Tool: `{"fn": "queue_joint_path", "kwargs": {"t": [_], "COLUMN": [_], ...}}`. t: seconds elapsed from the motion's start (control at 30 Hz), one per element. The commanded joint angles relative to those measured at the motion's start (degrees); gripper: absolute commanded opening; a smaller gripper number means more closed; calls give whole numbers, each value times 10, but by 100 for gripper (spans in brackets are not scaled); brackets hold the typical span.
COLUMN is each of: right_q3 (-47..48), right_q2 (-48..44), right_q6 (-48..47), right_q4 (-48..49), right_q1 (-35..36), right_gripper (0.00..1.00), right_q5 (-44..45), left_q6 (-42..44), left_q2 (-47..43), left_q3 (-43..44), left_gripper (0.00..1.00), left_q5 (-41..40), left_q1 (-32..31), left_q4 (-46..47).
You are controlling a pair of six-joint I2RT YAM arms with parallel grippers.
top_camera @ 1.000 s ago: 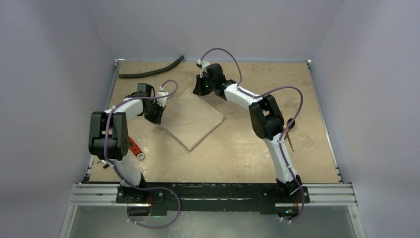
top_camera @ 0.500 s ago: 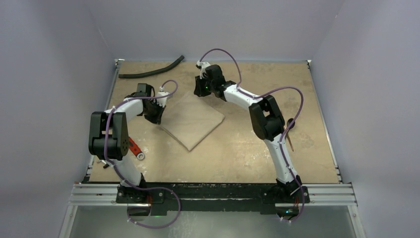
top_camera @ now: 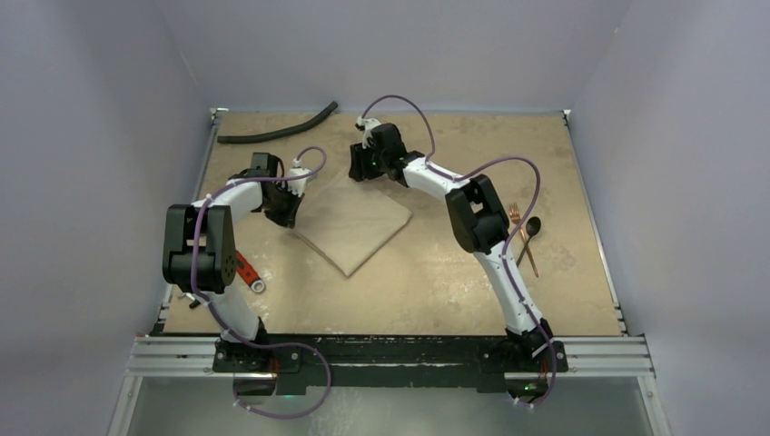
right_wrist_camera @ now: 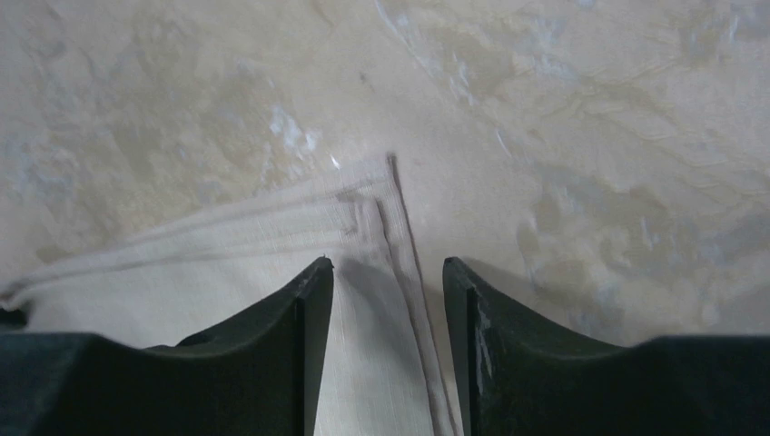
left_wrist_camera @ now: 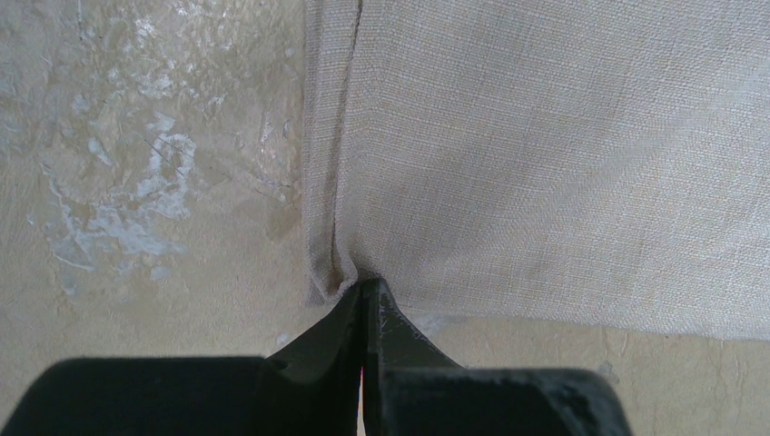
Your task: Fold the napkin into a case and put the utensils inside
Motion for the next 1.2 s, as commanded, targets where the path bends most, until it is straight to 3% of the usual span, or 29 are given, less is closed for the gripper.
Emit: {"fn": "queue_joint_path", "kwargs": {"t": [0.0, 0.13, 0.3, 0.53, 0.77, 0.87, 0.93, 1.07, 1.17], "right_q3": [33, 9, -5, -15, -24, -2, 5, 6, 5], "right_q2": [8, -11, -28, -42, -54, -41, -34, -28, -26], "right_q6": [2, 5, 0, -5, -1, 5, 9, 9, 5], "right_q4": [-10, 16, 21, 26, 34, 24, 22, 22, 20], "right_q1": [7, 7, 7, 7, 8, 8, 10, 18, 21], "right_gripper": [49, 36, 26, 0, 3, 39, 48, 47, 41], "right_q5": [16, 31, 48, 55, 45, 35, 33, 44, 58], "left_q6": [11, 12, 11, 13, 15, 16, 15, 17, 18], "left_q2": [12, 14, 17, 16, 17, 18, 18, 17, 18], "left_q3": [1, 3, 4, 4, 2, 2, 0, -1, -1], "left_gripper": [0, 0, 0, 0, 0, 0, 0, 0, 0], "left_q5": [1, 1, 4, 3, 0, 1, 2, 0, 1], "left_q1": [6, 6, 6, 6, 6, 6, 7, 7, 8], "left_q4": [-26, -27, -28, -29, -29, -28, -28, -27, -27]}}
